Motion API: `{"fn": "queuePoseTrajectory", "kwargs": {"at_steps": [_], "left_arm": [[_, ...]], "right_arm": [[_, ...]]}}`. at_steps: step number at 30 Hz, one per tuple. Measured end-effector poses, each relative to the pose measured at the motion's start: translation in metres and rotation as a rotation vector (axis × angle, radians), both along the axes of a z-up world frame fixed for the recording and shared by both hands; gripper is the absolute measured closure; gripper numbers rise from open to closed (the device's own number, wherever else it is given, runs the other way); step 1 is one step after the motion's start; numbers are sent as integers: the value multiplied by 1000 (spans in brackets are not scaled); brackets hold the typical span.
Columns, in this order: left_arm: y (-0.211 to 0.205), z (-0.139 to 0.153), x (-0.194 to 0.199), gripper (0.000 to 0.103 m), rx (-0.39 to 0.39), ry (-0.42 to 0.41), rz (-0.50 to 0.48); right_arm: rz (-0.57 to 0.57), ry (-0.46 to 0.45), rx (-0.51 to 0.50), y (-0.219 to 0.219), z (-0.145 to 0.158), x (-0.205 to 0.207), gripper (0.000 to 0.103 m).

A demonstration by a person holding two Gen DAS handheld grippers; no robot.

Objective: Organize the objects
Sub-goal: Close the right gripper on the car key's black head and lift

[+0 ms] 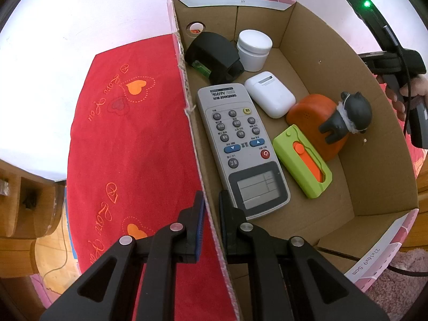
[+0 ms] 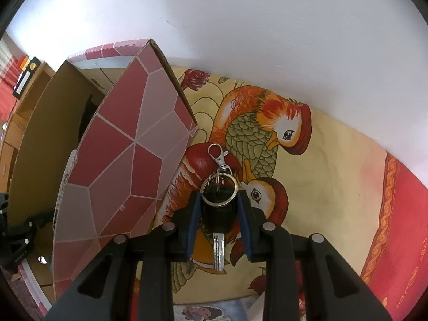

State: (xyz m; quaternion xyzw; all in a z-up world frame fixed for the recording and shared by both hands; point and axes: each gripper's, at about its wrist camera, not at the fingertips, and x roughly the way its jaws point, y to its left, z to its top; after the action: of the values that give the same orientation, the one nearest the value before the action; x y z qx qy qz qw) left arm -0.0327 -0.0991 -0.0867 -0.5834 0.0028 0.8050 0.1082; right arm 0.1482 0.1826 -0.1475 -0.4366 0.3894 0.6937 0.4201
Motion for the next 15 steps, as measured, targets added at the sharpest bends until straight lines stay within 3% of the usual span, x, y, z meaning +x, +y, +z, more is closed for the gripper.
{"fn": "queuePoseTrajectory", "kwargs": {"at_steps": [15], "left_arm": [[-5,0,-1,93,2,0,3]], "right_arm": [[-82,86,79,-38,21,29,77]]}}
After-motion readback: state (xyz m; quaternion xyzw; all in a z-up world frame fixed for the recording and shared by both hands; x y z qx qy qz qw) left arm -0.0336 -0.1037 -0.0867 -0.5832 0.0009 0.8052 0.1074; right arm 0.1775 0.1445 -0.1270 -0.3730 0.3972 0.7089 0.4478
